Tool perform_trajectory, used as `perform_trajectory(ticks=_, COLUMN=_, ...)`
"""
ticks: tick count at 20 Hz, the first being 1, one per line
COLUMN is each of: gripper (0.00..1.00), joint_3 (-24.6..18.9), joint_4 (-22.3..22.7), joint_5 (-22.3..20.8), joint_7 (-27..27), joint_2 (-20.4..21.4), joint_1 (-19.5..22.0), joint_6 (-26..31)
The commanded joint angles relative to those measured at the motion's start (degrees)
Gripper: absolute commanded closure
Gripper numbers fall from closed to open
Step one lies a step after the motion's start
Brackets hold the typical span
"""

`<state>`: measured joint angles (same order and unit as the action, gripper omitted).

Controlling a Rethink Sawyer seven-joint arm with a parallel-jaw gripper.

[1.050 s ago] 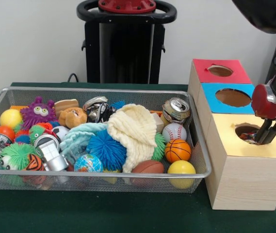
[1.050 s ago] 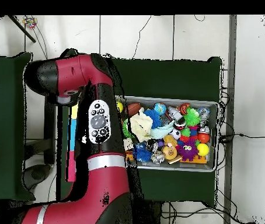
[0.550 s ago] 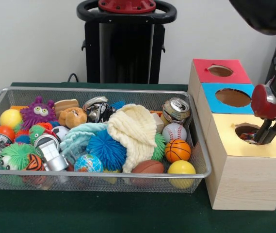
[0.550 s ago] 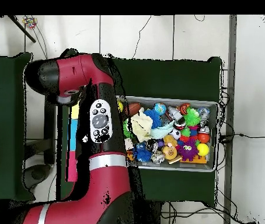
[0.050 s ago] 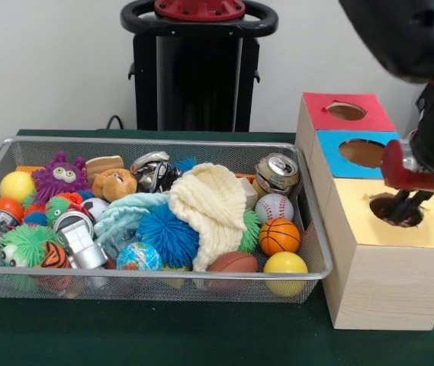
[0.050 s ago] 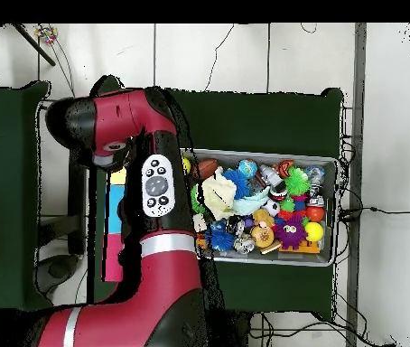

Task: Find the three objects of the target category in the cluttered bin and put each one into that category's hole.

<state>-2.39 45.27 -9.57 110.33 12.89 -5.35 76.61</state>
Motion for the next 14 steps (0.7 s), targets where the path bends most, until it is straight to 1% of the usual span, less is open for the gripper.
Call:
perform_trajectory(ticks=1, gripper=1.00, joint_3=-2.99, joint_4=4.52, joint_5=-2.83, joint_7=-5.56, joint_2=-7.01, joint_1=0.68, joint_6=5.93)
perform_trajectory(ticks=4, gripper=1.00, joint_3=-3.41, joint_4=4.21, joint_5=-2.58, joint_7=-5.90, joint_2=-7.44, joint_1=1.01, joint_6=5.30)
perform_trajectory(ticks=7, gripper=1.00, joint_3=-4.35, joint_4=5.57, joint_5=-1.76, joint_7=-6.62, joint_2=-6.98, joint_1=1.44, joint_6=4.53)
perform_trajectory(ticks=10, gripper=1.00, joint_3=-5.74, joint_4=5.25, joint_5=-1.11, joint_7=-7.74, joint_2=-7.98, joint_1=1.96, joint_6=3.11)
perform_trajectory(ticks=13, gripper=1.00, joint_3=-6.08, joint_4=5.15, joint_5=-1.01, joint_7=-8.13, joint_2=-8.31, joint_1=2.22, joint_6=2.69)
perform_trajectory(ticks=14, gripper=1.00, joint_3=-6.50, joint_4=6.24, joint_5=-0.57, joint_7=-8.70, joint_2=-7.59, joint_1=2.73, joint_6=1.88)
